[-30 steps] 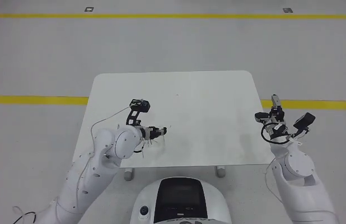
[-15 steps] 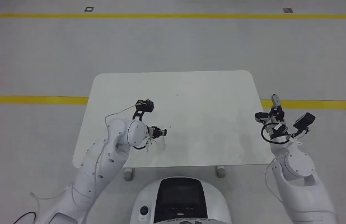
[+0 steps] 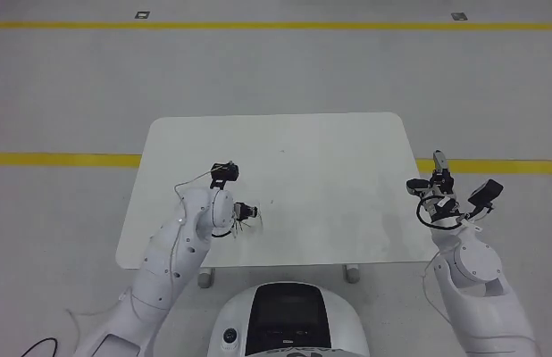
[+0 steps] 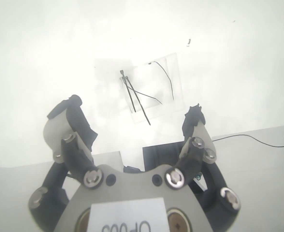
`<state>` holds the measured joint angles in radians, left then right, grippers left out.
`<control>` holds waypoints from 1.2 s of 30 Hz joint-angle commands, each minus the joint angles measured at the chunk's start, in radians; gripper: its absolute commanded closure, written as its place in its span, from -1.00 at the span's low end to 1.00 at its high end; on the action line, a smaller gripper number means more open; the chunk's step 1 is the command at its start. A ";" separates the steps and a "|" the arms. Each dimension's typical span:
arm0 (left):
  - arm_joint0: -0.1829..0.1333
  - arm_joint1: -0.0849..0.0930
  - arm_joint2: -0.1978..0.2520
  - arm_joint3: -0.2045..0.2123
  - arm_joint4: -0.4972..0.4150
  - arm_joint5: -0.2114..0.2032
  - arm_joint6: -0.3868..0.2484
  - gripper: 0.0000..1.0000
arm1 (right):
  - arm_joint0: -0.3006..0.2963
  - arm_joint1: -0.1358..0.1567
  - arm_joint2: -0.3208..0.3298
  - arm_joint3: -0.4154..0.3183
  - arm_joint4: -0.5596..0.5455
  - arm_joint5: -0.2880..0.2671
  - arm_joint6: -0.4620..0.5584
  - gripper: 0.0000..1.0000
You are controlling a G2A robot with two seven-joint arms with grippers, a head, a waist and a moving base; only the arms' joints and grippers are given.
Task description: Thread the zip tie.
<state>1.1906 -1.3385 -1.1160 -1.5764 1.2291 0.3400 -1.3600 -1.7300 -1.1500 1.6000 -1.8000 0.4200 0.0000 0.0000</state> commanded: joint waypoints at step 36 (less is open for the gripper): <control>0.014 -0.069 -0.012 0.020 -0.037 0.000 -0.030 -1.00 | 0.000 0.000 0.000 0.000 0.000 0.000 0.000 -1.00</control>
<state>1.2043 -1.4074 -1.1285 -1.5556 1.1931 0.3400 -1.3900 -1.7300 -1.1500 1.6000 -1.8000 0.4200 0.0000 0.0000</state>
